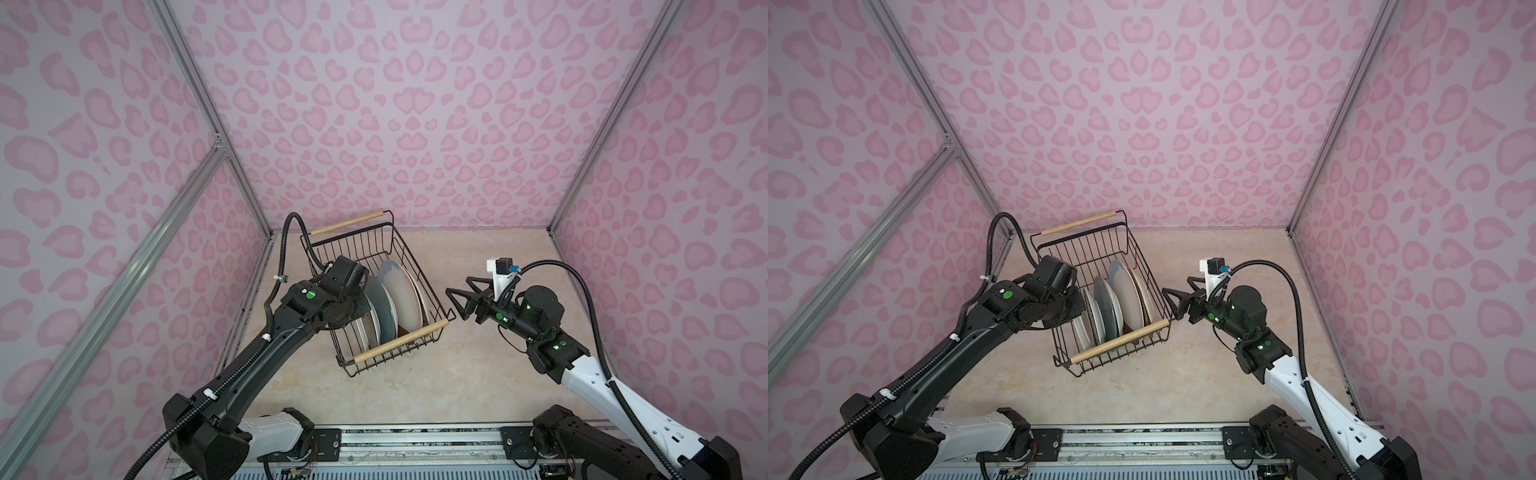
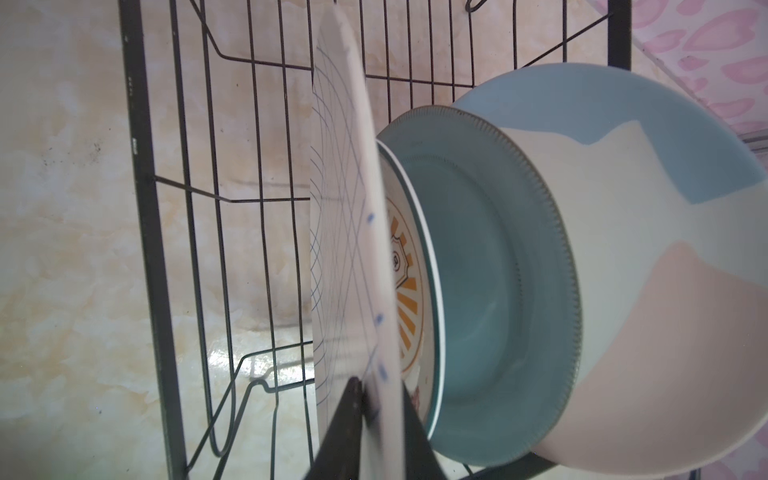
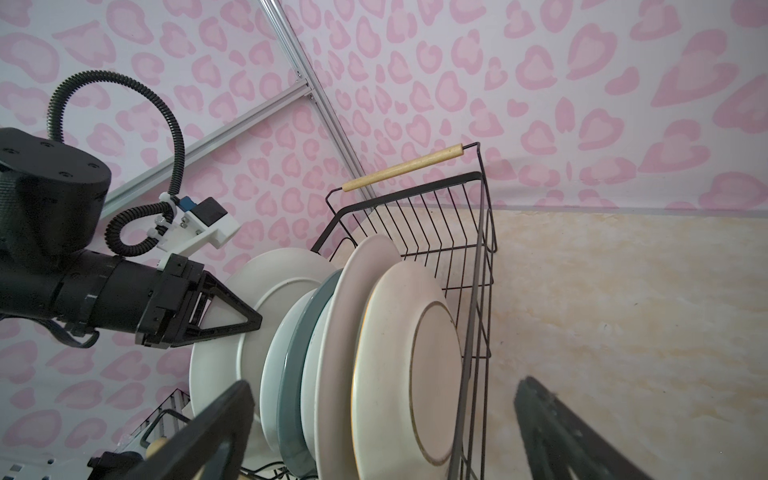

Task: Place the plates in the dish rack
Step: 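Lower the grid plate into the rack slot nearest the robot with the left gripper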

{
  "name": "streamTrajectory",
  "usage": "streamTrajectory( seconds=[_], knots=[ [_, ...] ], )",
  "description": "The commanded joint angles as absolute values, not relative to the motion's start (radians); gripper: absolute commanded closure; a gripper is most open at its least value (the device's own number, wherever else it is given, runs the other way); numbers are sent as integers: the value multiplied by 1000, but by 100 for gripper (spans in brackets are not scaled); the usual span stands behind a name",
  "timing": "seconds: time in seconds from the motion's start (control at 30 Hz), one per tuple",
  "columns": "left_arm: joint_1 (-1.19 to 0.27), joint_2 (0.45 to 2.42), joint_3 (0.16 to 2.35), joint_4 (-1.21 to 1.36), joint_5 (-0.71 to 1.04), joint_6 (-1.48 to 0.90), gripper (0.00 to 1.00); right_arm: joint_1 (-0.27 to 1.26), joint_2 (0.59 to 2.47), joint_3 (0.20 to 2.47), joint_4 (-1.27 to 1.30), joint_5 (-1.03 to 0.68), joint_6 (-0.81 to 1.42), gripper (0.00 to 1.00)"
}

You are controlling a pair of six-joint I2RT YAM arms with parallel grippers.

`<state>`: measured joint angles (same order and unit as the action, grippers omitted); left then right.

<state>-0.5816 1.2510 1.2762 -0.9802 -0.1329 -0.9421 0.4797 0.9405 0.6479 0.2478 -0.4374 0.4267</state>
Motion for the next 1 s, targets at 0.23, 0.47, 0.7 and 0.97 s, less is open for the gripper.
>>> streamTrajectory(
  seconds=[0.23,0.47,0.7,0.97],
  knots=[
    [-581,1216,1279,-1011,-133,-959,79,481,954,655,251,-434,417,3],
    [-581,1206,1294,-1014,-141,-954,74,480,957,657,245,-430,415,3],
    [-581,1190,1314,-1018,-151,-947,71,481,967,658,242,-429,414,3],
    [-581,1177,1326,-1021,-169,-935,70,480,980,661,241,-427,414,3]
  ],
)
